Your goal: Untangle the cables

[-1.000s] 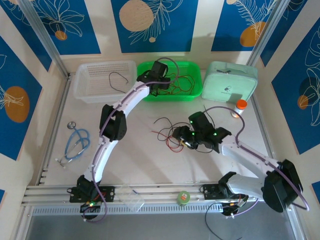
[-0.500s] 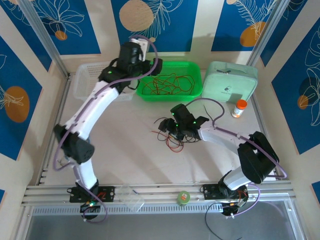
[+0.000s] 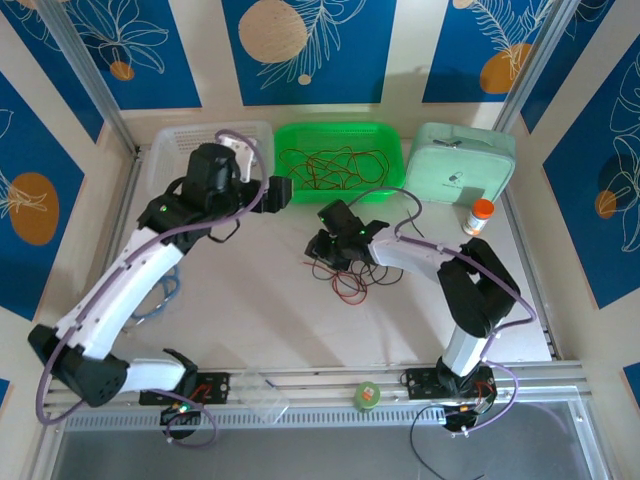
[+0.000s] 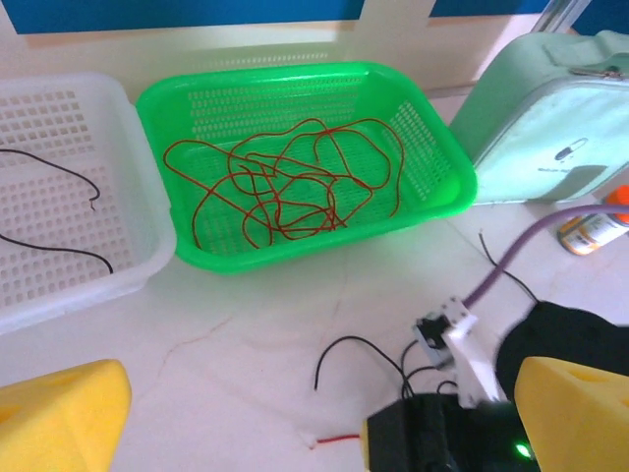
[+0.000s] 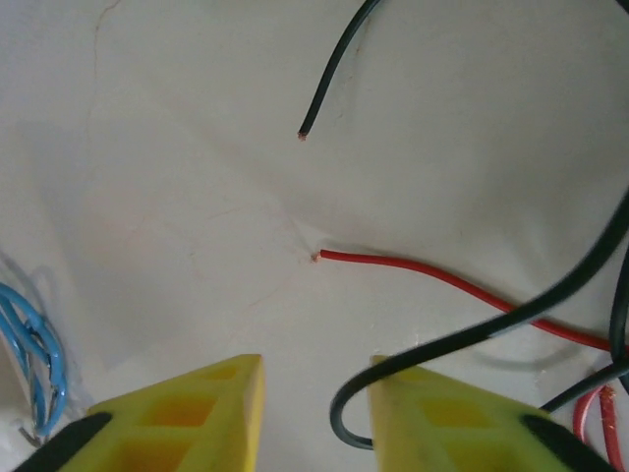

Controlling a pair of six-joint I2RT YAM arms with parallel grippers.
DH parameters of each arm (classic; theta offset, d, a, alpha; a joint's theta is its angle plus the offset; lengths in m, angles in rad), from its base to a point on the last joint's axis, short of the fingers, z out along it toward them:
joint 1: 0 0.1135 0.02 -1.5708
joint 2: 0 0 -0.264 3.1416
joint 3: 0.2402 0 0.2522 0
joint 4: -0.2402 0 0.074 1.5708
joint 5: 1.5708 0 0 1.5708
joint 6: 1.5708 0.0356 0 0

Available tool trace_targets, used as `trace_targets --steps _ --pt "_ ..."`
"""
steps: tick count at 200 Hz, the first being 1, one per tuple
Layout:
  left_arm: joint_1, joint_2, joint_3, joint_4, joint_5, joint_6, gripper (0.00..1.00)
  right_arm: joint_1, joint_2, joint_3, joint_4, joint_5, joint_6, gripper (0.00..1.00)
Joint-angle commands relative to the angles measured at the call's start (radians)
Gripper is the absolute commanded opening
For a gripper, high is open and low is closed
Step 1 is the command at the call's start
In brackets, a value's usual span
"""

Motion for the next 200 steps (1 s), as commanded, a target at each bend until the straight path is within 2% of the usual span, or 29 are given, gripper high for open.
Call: trace_targets --steps 1,26,56,79,100,116,135,169,182,200 --pt "0.008 -0.081 -0.031 -0.034 0.042 -0.029 1.0 0.019 -0.001 0.044 -0.051 0.057 -0.01 0.19" --pt "0.008 -0.15 -0.11 -0.047 0.05 -0.045 1.0 0.035 -0.018 0.078 -0.091 0.094 -0.04 0.0" --pt "0.008 -0.233 -0.252 0.0 0.071 -0.066 1.0 0.043 -0.081 0.105 -0.117 0.098 -0.1 0.0" --pt "0.008 -0.294 -0.371 0.084 0.144 -0.082 1.0 0.04 -0.155 0.152 -0.153 0.056 -0.198 0.0" --pt "0.007 -0.34 -0.481 0.237 0.31 -0.073 1.0 0.014 -0.223 0.213 -0.218 -0.046 -0.317 0.0" --pt "0.002 -0.373 -0.556 0.375 0.448 -0.054 1.0 -0.036 -0.273 0.237 -0.253 -0.183 -0.391 0.0" --pt "-0.021 -0.401 -0.623 0.499 0.52 -0.01 1.0 -0.118 -0.329 0.238 -0.263 -0.356 -0.44 0.0" --pt "-0.132 -0.387 -0.645 0.567 0.498 0.126 1.0 -0.221 -0.395 0.22 -0.227 -0.504 -0.39 0.0" --pt "-0.185 -0.35 -0.625 0.565 0.439 0.174 1.0 -0.221 -0.417 0.187 -0.17 -0.512 -0.32 0.0" --pt "-0.247 -0.28 -0.588 0.563 0.291 0.229 1.0 -0.194 -0.434 0.15 -0.094 -0.492 -0.233 0.0"
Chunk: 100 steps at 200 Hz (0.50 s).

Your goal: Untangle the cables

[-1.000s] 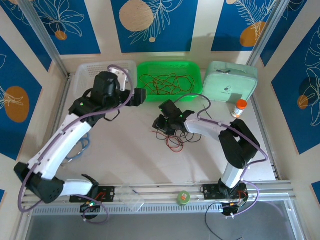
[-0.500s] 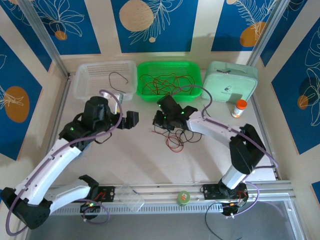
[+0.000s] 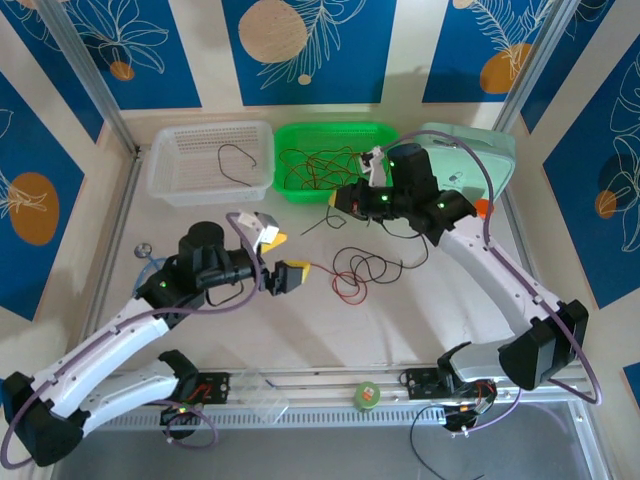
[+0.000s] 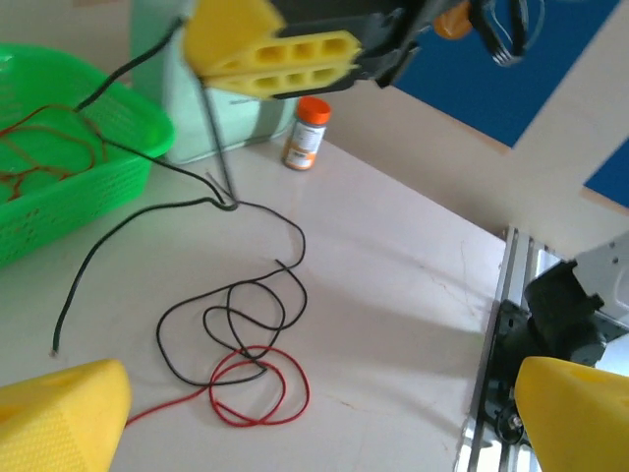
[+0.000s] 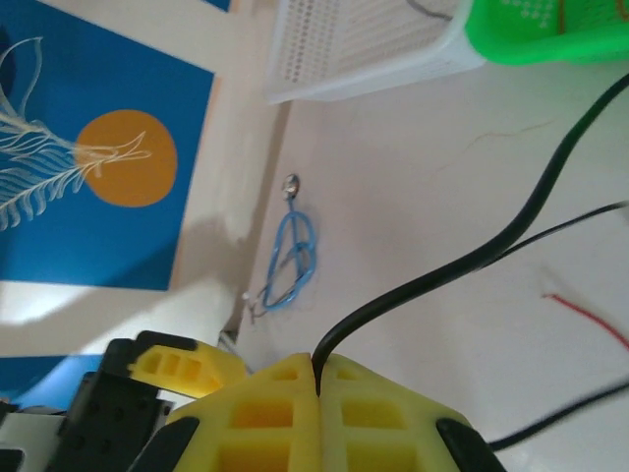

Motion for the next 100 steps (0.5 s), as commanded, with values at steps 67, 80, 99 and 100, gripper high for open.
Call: trace_targets --steps 67,80,99,100 --pt "-0.074 0.245 0.153 0.153 -0.516 0.125 0.72 0.133 -0.075 -0.054 0.051 0.048 0.134 0.0" --pt "-0.075 0.268 0.175 0.141 -0.519 0.121 0.6 0.137 -0.087 -0.064 0.048 0.055 0.137 0.0" --pt "-0.075 0.271 0.179 0.14 -0.505 0.106 0.4 0.137 -0.104 -0.078 0.045 0.065 0.14 0.0" --pt "-0.075 0.27 0.179 0.14 -0.505 0.105 0.39 0.137 -0.105 -0.079 0.045 0.066 0.14 0.0"
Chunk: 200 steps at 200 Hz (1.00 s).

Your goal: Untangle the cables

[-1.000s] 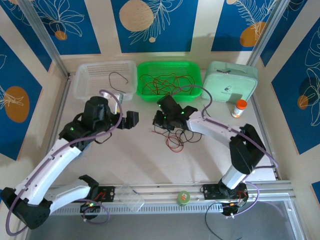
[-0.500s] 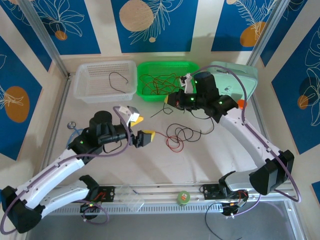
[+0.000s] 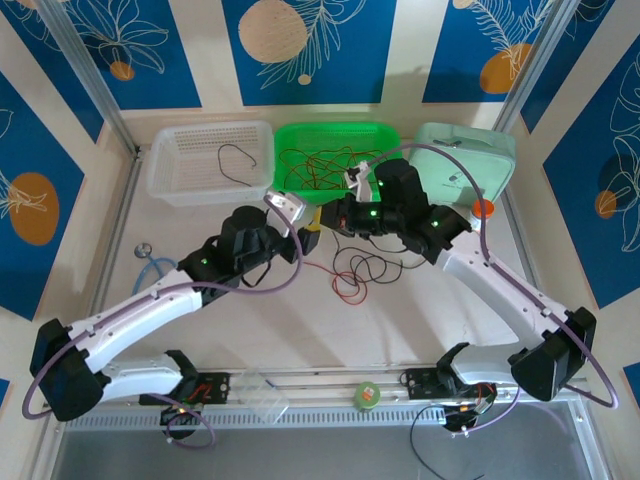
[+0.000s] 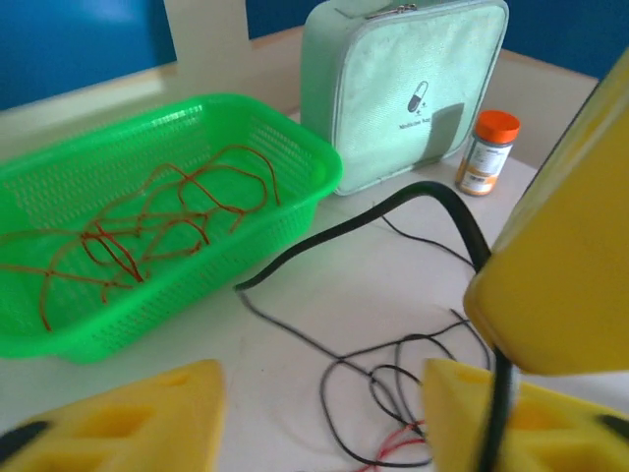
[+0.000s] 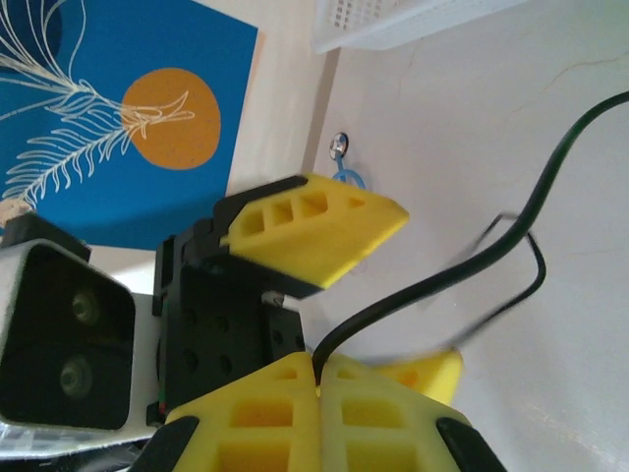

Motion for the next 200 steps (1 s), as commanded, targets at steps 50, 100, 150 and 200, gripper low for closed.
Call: trace_targets --steps 50,100,150,200 --pt "0.001 -0.045 0.041 -0.006 -0.07 -0.016 0.0 -0.007 -0.055 -0.044 -0.018 0.032 0.019 0.06" --pt "0.098 0.018 0.259 -0.243 -0.161 -0.014 0.0 -0.013 -0.125 -0.1 -0.047 0.094 0.0 0.61" --pt "0.341 0.156 0.465 -0.299 -0.108 -0.018 0.0 0.0 -0.254 -0.244 -0.08 0.126 -0.028 0.68" --pt "0.535 0.351 0.607 -0.227 -0.084 -0.036 0.0 0.011 -0.387 -0.404 -0.102 0.158 0.031 0.68"
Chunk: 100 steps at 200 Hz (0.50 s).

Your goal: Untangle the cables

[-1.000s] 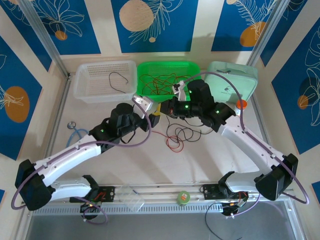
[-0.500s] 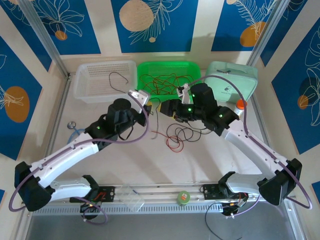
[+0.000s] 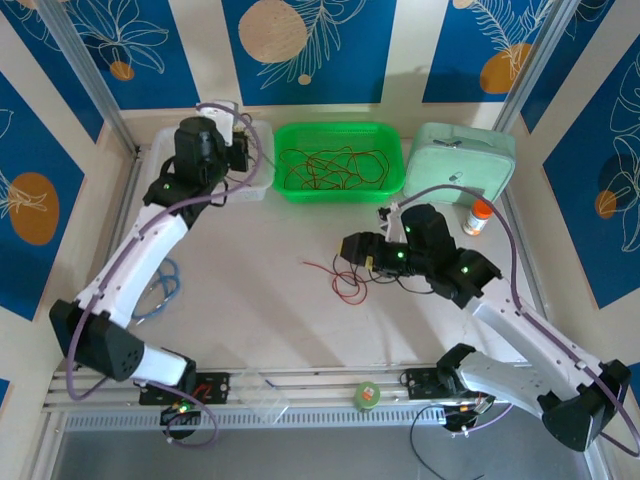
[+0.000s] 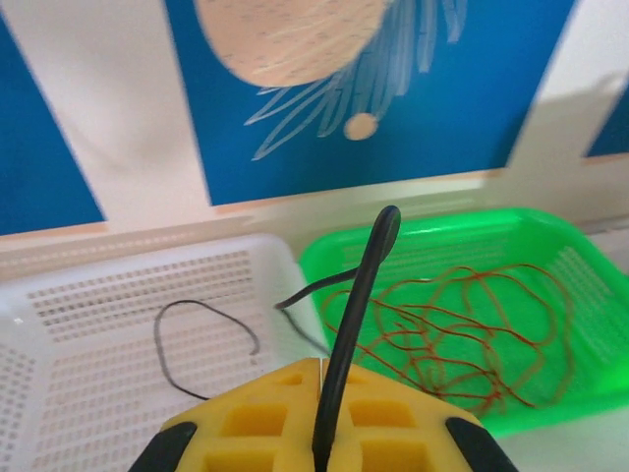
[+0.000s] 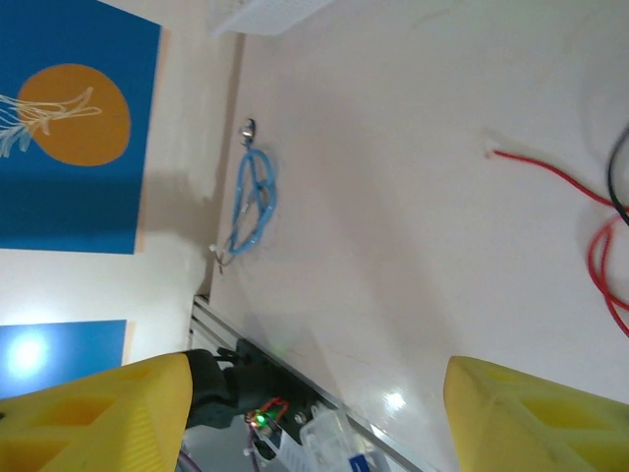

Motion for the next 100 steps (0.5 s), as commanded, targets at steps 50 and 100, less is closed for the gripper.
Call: trace_targets --steps 50,100 --pt "0.198 0.276 0.146 0.131 0.013 -0.058 0.0 0.038 -0.131 -0.136 -0.068 0.065 0.08 0.65" --pt "0.264 0.481 0.179 0.151 0.063 -0.135 0.0 0.029 -0.132 -0.078 -0.343 0.275 0.078 0.65"
